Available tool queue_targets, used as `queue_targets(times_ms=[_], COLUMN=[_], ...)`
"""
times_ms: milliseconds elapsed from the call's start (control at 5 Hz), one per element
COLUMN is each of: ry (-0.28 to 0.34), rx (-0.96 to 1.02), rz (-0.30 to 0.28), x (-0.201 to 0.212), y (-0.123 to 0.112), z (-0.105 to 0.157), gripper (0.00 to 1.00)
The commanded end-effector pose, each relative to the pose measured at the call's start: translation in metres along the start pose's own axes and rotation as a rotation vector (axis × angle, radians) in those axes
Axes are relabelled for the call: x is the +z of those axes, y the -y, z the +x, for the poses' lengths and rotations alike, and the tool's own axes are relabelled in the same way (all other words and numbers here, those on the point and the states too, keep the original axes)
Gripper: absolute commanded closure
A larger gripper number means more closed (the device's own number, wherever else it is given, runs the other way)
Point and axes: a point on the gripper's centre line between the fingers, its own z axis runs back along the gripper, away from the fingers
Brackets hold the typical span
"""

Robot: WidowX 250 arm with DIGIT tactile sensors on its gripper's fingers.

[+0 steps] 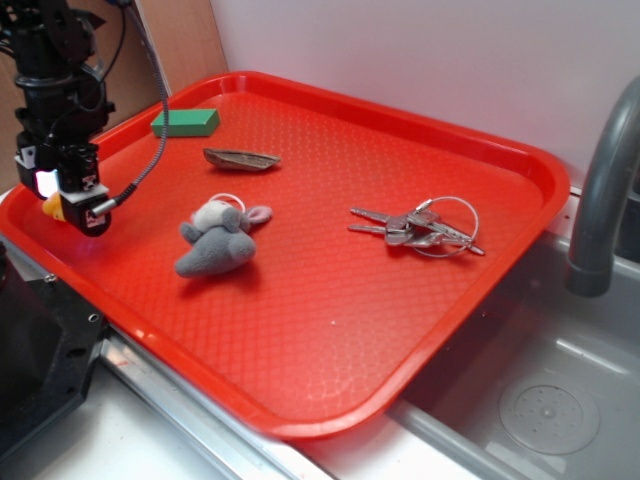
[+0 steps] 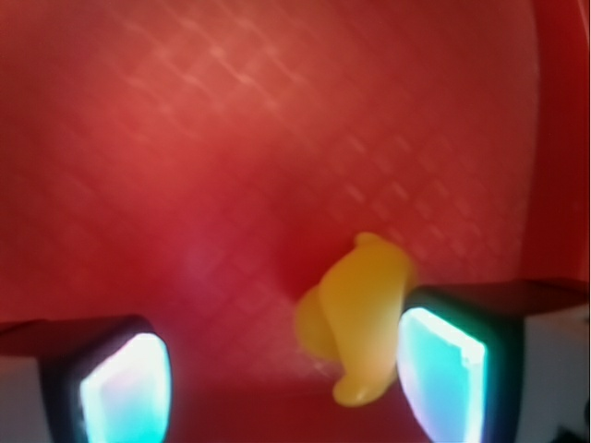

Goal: Grab the yellow duck.

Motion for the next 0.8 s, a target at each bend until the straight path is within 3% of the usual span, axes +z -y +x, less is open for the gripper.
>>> queue_targets(times_ms=[0, 400, 600], ry=[0.023, -0.033, -0.034], rx=[0.001, 0.019, 0.044], rz=[0.013, 0.039, 0.043], x=[0.006, -0.025, -0.027], y=[-0.001, -0.011, -0.009], z=[0.0, 0.009, 0.01], gripper=[0.0, 0.0, 1.0])
